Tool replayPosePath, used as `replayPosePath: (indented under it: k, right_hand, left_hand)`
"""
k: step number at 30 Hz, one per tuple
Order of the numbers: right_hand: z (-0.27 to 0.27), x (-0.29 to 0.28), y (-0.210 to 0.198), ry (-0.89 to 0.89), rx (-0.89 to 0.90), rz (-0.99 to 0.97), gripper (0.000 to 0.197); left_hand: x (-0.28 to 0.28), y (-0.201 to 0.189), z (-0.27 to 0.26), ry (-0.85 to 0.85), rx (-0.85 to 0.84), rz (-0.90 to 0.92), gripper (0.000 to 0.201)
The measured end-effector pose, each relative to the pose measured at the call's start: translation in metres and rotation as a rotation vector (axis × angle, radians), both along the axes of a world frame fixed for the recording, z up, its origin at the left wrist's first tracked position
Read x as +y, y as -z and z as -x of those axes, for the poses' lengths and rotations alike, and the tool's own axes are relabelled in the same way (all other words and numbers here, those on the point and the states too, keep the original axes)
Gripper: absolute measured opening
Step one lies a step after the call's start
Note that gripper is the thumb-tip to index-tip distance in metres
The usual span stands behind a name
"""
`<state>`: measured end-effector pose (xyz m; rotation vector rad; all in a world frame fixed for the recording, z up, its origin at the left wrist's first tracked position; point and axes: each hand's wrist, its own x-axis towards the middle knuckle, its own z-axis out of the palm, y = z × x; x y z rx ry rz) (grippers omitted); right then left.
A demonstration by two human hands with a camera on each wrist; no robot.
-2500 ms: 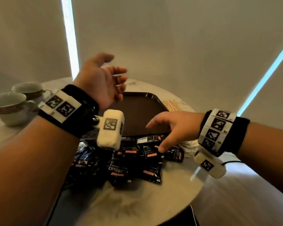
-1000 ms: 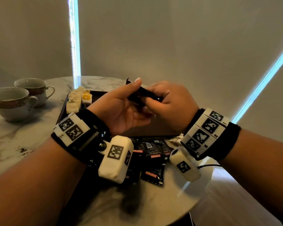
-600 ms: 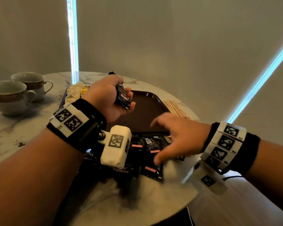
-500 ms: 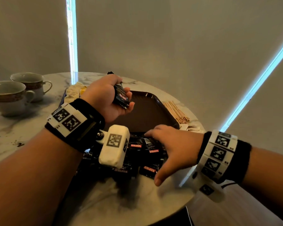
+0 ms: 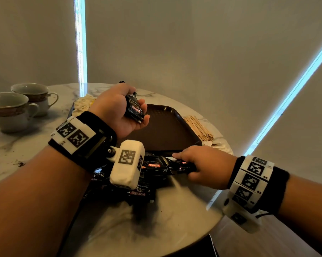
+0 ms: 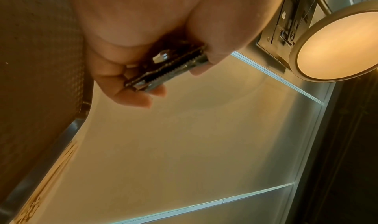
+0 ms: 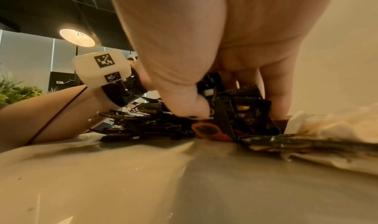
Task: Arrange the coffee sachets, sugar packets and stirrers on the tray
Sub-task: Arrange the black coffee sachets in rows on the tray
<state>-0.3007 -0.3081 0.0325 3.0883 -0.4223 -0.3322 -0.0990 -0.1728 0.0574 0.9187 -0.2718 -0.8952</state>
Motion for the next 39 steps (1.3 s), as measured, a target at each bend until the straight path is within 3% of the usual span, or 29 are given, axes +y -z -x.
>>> replayPosePath:
  k: [15,19,23,26,29,31,34,36,37,39]
  right_hand:
    - [0.002,-0.018,-0.024,0.097,-0.379,-0.197,0.038]
    - [-0.004,-0.017,-0.040,0.106,-0.494,-0.228,0.043]
    - [-0.015,-0.013,-0.059,0.134,-0.671,-0.293,0.019]
    - [-0.027,-0.003,-0.071,0.139,-0.878,-0.376,0.018]
    - [-0.043,0.014,-0.071,0.079,-0.999,-0.441,0.017]
    - [-0.054,0.025,-0.065,-0.046,-0.936,-0.447,0.019]
    - [-0.070,0.034,-0.053,-0.238,-0.699,-0.337,0.022]
    - [-0.073,0.028,-0.050,-0.245,-0.569,-0.223,0.068]
    - [-0.071,0.022,-0.050,-0.226,-0.532,-0.199,0.082]
    - [-0.057,0.011,-0.053,-0.100,-0.510,-0.300,0.084]
  left_hand:
    - [0.002,0.002,0.000,0.071,-0.075,-0.082,0.022]
    - [0.002,0.004,0.000,0.123,-0.090,-0.119,0.023]
    - [0.001,0.006,0.003,0.145,-0.080,-0.149,0.034]
    - [-0.001,0.007,0.005,0.170,-0.089,-0.126,0.041]
    - [-0.002,0.008,0.009,0.250,-0.106,-0.024,0.072]
    - [-0.003,0.009,0.014,0.344,-0.149,0.092,0.082]
    - [-0.001,0.007,0.013,0.353,-0.176,0.154,0.070]
    - [0.001,0.006,0.007,0.327,-0.173,0.121,0.060]
    - [0.001,0.006,0.005,0.298,-0.176,0.101,0.054]
    - [0.003,0.003,0.002,0.224,-0.163,0.095,0.041]
